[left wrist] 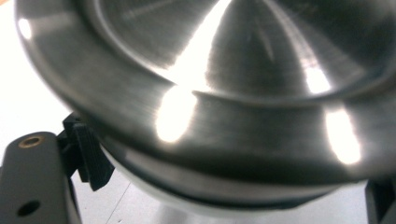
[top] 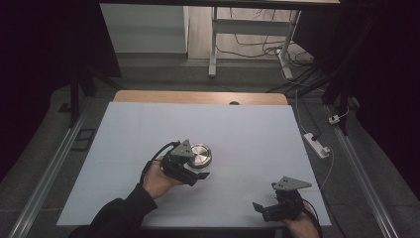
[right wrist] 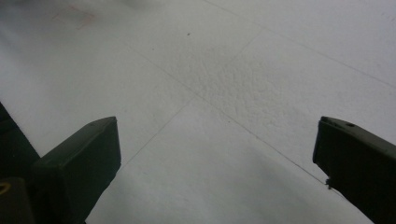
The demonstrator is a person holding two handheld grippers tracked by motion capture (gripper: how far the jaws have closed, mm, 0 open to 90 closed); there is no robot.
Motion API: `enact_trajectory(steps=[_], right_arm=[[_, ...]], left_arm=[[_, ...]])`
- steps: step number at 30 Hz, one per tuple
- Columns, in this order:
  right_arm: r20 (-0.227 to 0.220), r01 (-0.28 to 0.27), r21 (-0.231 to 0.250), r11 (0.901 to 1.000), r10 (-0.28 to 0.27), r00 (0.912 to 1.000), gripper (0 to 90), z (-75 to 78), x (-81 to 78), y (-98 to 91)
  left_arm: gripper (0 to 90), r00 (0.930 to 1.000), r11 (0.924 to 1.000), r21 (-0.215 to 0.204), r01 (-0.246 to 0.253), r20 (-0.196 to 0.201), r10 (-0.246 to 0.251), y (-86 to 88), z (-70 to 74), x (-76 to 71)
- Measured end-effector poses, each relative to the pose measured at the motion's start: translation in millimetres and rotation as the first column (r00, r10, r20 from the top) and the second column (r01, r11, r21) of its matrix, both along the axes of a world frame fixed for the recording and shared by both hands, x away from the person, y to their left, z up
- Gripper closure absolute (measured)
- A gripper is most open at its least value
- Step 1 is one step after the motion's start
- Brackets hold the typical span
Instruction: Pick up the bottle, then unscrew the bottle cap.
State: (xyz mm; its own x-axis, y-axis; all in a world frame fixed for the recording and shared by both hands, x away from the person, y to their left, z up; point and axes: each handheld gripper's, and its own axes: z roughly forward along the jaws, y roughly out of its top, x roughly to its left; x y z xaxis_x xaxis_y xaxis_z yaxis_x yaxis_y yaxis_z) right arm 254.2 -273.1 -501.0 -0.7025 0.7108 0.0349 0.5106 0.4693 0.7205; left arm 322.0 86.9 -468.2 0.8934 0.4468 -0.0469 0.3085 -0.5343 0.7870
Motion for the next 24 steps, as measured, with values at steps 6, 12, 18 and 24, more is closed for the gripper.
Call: enact_trajectory(steps=[6,12,18,24], right_arm=[[0.008,0.012,0.023,0.9997,-0.012,0.9999,0.0,4.0,-0.4,1.4],[0.013,-0.005,0.047,0.9989,0.005,0.9999,0.0,8.7,-0.9,4.8],[0.012,-0.010,0.056,0.9984,0.009,0.9999,0.0,9.6,0.0,6.0],[0.022,-0.019,0.063,0.9978,0.017,0.9996,0.0,12.3,0.6,8.9]], left_arm=[[15.2,0.9999,1.0000,-0.007,0.001,-0.010,-0.001,0.8,-0.6,-0.5],[15.2,0.9999,1.0000,-0.002,0.004,-0.013,-0.004,0.5,-1.9,-1.2],[15.2,0.9999,1.0000,-0.004,0.007,-0.014,-0.007,0.3,-2.3,-1.5],[15.2,0.9997,0.9998,-0.001,0.021,-0.011,-0.021,0.4,-2.0,-2.1]])
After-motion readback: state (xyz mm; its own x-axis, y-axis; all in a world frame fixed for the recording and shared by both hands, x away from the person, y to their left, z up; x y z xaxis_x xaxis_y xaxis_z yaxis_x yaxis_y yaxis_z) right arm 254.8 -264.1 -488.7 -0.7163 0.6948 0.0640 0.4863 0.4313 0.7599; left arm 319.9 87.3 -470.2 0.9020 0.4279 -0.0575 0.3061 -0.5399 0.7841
